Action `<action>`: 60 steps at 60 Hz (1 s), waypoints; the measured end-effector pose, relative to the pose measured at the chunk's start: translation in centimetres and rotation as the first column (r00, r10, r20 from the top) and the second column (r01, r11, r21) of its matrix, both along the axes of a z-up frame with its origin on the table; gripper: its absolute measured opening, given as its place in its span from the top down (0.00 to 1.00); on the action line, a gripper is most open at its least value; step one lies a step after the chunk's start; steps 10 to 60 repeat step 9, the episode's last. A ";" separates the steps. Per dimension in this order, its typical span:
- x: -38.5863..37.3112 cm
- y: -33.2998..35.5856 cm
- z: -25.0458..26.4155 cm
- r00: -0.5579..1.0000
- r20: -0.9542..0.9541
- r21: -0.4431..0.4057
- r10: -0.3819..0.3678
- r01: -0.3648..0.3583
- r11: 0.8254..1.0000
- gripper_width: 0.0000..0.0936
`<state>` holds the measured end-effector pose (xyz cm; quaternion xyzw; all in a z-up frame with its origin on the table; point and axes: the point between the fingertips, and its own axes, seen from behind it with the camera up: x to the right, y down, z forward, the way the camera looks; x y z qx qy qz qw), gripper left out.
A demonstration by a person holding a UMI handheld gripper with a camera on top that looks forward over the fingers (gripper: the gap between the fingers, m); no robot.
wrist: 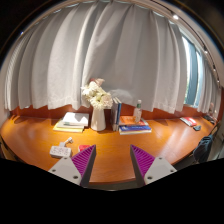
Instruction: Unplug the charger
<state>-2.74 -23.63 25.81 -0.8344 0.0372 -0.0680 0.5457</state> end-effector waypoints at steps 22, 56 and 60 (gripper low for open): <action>-0.5 -0.4 -0.8 1.000 0.004 -0.024 0.007 -0.007 1.000 0.30; -0.5 -0.4 -0.8 1.000 0.004 -0.024 0.007 -0.007 1.000 0.30; -0.5 -0.4 -0.8 1.000 0.004 -0.024 0.007 -0.007 1.000 0.30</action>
